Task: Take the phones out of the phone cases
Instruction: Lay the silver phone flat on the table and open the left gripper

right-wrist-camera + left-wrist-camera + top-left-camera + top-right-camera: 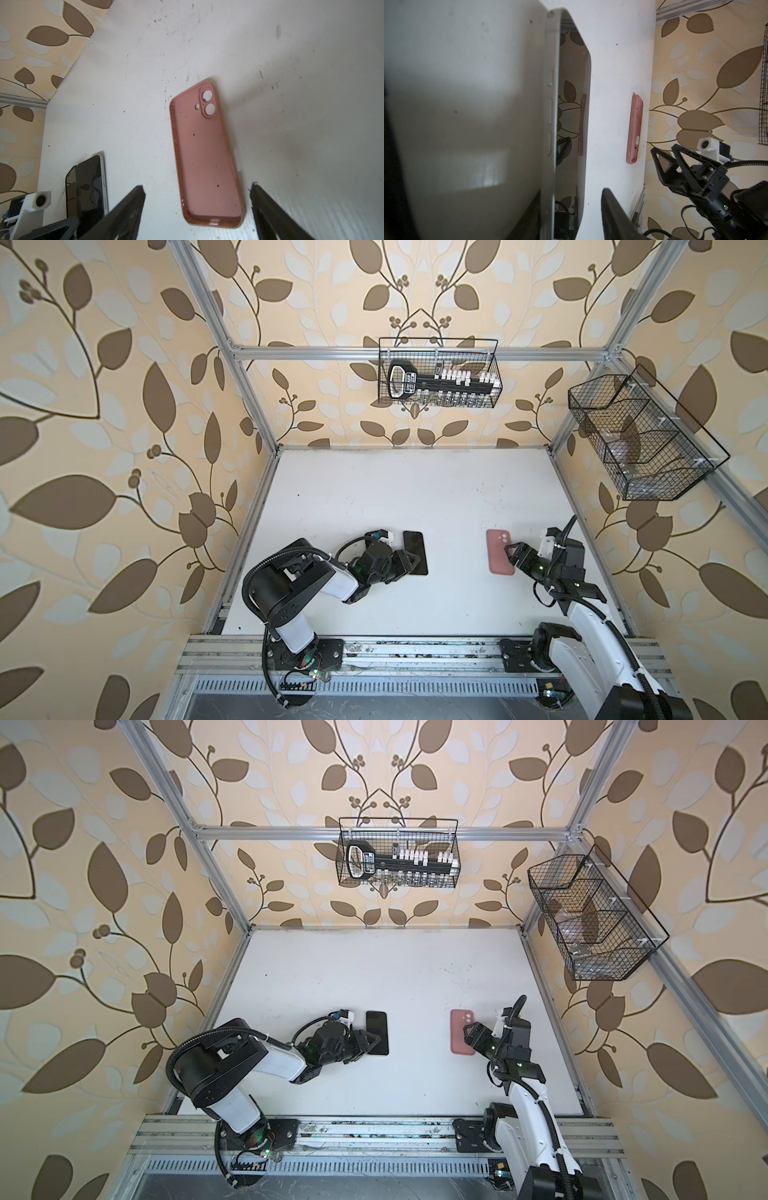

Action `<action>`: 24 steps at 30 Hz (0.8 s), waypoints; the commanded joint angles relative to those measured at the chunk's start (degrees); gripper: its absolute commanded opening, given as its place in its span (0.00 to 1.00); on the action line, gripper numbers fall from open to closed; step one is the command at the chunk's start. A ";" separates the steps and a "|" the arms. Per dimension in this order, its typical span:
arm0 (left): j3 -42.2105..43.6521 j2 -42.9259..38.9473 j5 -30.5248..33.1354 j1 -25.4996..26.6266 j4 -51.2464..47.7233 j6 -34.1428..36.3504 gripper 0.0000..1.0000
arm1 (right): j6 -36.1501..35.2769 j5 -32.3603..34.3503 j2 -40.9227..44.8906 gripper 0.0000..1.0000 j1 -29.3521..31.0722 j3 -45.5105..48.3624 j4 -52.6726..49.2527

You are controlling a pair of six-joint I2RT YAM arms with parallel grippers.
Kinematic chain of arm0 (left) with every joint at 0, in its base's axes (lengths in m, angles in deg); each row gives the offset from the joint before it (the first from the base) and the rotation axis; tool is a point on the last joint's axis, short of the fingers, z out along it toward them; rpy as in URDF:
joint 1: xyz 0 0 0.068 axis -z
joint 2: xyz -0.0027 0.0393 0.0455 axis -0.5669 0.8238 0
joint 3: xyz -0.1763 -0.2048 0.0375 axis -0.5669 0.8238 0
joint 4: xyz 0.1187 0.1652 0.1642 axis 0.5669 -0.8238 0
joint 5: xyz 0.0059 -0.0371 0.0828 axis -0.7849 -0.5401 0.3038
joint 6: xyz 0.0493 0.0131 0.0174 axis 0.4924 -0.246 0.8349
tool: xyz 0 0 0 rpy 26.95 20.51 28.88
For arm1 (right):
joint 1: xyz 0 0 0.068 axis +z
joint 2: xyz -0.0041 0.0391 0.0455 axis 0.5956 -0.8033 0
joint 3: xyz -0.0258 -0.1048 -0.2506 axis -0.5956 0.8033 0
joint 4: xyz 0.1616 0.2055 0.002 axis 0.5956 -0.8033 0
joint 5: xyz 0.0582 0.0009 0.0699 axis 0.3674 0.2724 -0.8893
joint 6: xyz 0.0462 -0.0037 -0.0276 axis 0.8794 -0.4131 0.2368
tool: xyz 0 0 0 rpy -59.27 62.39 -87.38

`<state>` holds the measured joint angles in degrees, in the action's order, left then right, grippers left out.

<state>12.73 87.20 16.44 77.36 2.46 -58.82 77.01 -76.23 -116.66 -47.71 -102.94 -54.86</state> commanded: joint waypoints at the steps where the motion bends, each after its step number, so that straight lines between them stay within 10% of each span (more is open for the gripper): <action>1: 0.02 0.02 1.93 0.47 0.34 -0.09 0.45 | -0.88 -0.87 0.35 0.81 -0.36 1.00 0.44; 24: -0.97 -5.41 5.46 0.50 -11.49 -0.65 0.71 | -1.30 -1.36 0.65 0.81 -1.39 1.41 0.11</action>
<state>12.14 83.71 19.06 77.36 -1.61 -60.40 76.82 -76.86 -116.66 -48.83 -102.50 -54.81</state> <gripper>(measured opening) 0.704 0.810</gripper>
